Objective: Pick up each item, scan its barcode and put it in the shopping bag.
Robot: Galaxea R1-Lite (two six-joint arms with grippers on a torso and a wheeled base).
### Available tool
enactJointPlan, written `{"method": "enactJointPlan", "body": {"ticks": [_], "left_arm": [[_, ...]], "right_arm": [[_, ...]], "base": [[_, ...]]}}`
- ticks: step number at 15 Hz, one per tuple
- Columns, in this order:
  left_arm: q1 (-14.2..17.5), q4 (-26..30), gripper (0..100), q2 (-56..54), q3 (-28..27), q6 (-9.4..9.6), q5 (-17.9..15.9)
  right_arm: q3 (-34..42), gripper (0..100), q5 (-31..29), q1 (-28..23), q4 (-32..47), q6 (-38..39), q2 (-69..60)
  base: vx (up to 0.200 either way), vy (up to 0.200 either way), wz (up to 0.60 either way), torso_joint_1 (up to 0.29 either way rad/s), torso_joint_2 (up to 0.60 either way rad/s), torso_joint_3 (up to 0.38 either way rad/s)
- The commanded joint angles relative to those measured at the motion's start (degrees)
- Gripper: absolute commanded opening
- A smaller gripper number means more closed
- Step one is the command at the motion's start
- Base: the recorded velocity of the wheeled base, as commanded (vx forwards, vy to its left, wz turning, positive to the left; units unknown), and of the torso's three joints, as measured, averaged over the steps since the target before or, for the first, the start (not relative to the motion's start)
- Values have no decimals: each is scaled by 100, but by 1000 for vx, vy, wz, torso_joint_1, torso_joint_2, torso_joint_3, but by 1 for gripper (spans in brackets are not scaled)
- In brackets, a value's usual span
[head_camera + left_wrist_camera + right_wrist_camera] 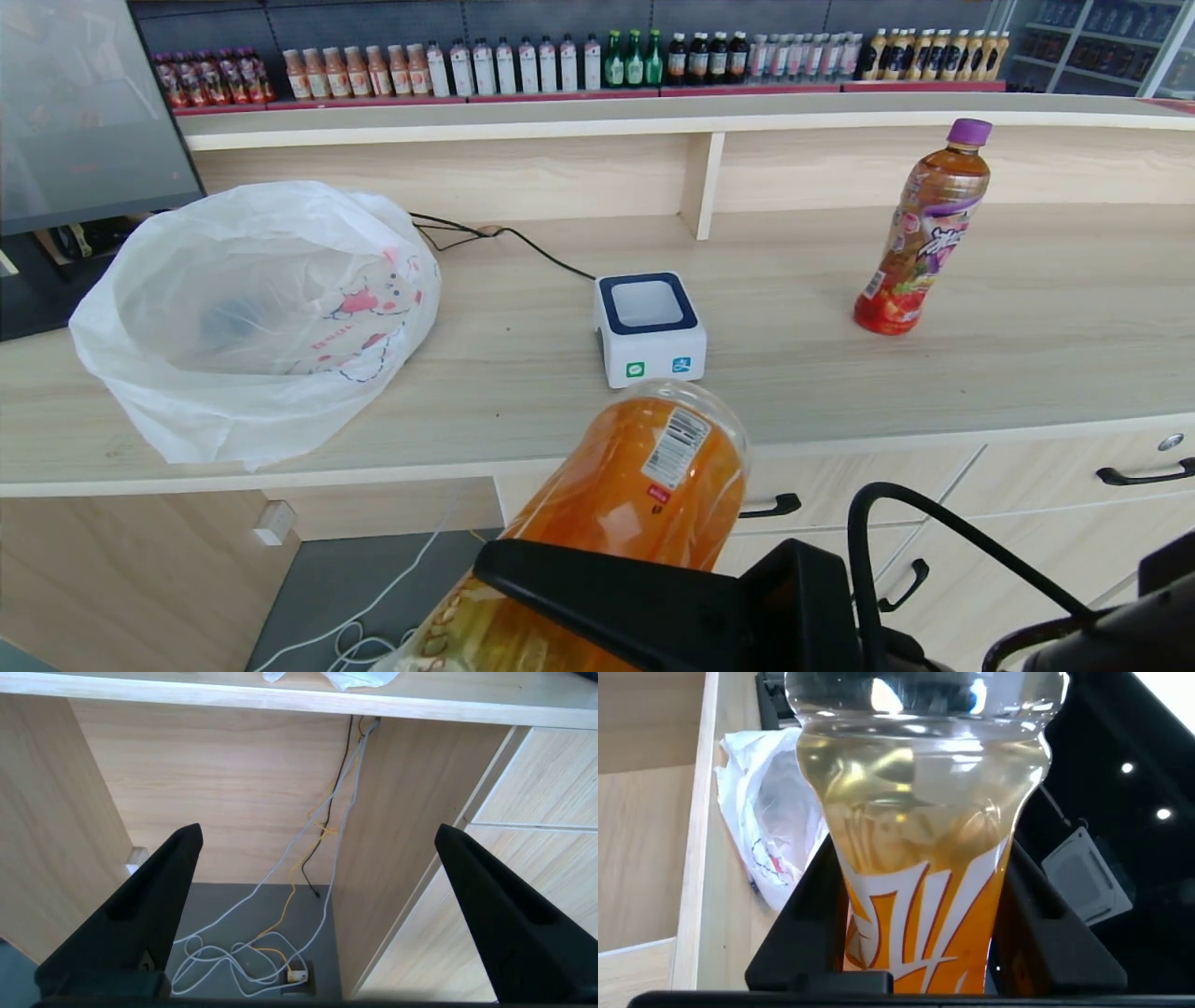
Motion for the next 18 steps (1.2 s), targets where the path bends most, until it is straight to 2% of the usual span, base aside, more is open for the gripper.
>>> {"method": "enactJointPlan", "body": {"ticks": [1, 18], "left_arm": [[1, -1, 100, 1, 0, -4, 1], [1, -1, 100, 1, 0, -4, -7]], "right_arm": [[-30, 0, -7, 26, -9, -14, -64], [-118, 0, -60, 185, -9, -84, -213]], "base": [[0, 0, 0, 0, 0, 0], [0, 0, 0, 0, 0, 0]]}}
